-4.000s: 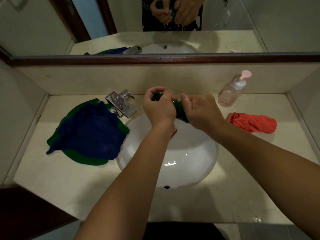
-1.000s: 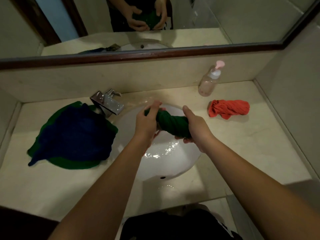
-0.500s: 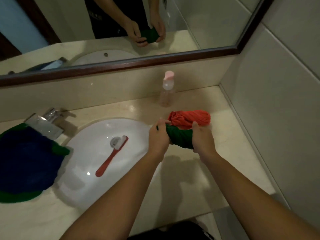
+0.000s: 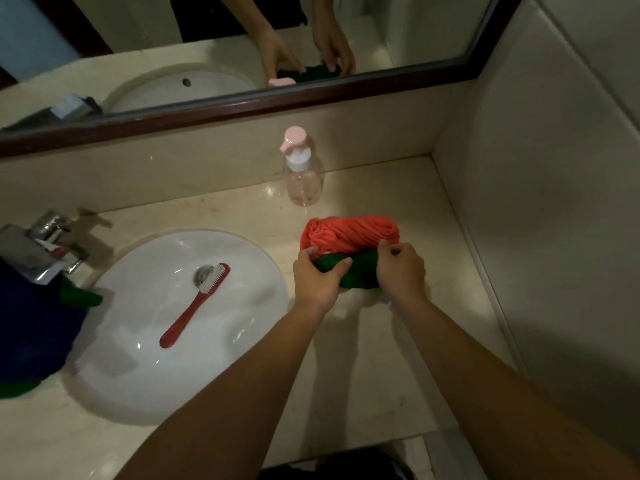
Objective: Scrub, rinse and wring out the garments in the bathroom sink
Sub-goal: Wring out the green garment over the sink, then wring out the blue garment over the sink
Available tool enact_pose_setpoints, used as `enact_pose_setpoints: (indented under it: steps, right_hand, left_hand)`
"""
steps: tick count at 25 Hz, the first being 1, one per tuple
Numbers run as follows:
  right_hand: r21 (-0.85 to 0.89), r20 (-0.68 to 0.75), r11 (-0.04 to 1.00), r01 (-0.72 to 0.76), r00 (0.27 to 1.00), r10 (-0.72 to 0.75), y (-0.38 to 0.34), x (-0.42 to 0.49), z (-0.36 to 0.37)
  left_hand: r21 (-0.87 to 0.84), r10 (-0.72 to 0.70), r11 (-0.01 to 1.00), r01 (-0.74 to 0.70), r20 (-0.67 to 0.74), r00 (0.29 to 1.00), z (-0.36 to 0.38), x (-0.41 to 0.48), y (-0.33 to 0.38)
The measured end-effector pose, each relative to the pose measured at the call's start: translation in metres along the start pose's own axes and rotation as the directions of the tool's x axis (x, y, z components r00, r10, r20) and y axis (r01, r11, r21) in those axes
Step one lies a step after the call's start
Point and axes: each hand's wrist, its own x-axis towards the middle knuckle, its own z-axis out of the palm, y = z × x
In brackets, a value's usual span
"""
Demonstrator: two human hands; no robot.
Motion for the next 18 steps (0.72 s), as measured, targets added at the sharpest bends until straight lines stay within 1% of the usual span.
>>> enact_pose_setpoints:
  steps: [2, 3, 6, 8, 10, 13, 16, 18]
  right_hand:
    - [0.006, -0.044, 1.000, -0.020, 0.999, 0.020, 0.002, 0.001, -0.002]
    - [0.023, -0.083, 1.000, 0.000, 0.997, 0.001, 0.002, -0.001, -0.004]
    - [0.128, -0.182, 0.977, 0.171, 0.972, -0.146, -0.006, -0.006, -0.009]
    - [0.175, -0.201, 0.943, 0.284, 0.948, -0.248, -0.019, -0.013, -0.003]
    - [0.192, -0.135, 0.928, 0.320, 0.945, -0.297, -0.035, -0.028, 0.009]
    - [0.211, 0.070, 0.928, 0.308, 0.942, -0.329, -0.058, -0.061, 0.039]
    - [0.150, 0.239, 0.924, 0.352, 0.894, -0.380, -0.073, -0.098, 0.082]
    - [0.090, 0.312, 0.916, 0.392, 0.862, -0.399, -0.081, -0.124, 0.117]
  left_hand:
    - [0.088, 0.032, 0.996, -0.031, -0.017, 0.999, 0.001, 0.002, -0.009]
    - [0.118, 0.050, 0.992, -0.047, -0.029, 0.998, 0.000, 0.001, -0.010]
    - [0.168, 0.136, 0.977, -0.128, -0.039, 0.990, -0.008, -0.006, 0.005]
    - [0.165, 0.206, 0.966, -0.198, -0.030, 0.978, -0.019, -0.008, 0.017]
    - [0.158, 0.233, 0.961, -0.225, -0.039, 0.972, -0.039, -0.013, 0.028]
    - [0.144, 0.231, 0.966, -0.216, -0.092, 0.969, -0.089, -0.017, 0.028]
    - [0.116, 0.206, 0.975, -0.187, -0.172, 0.963, -0.150, -0.023, 0.018]
    - [0.093, 0.186, 0.981, -0.169, -0.225, 0.957, -0.192, -0.025, 0.006]
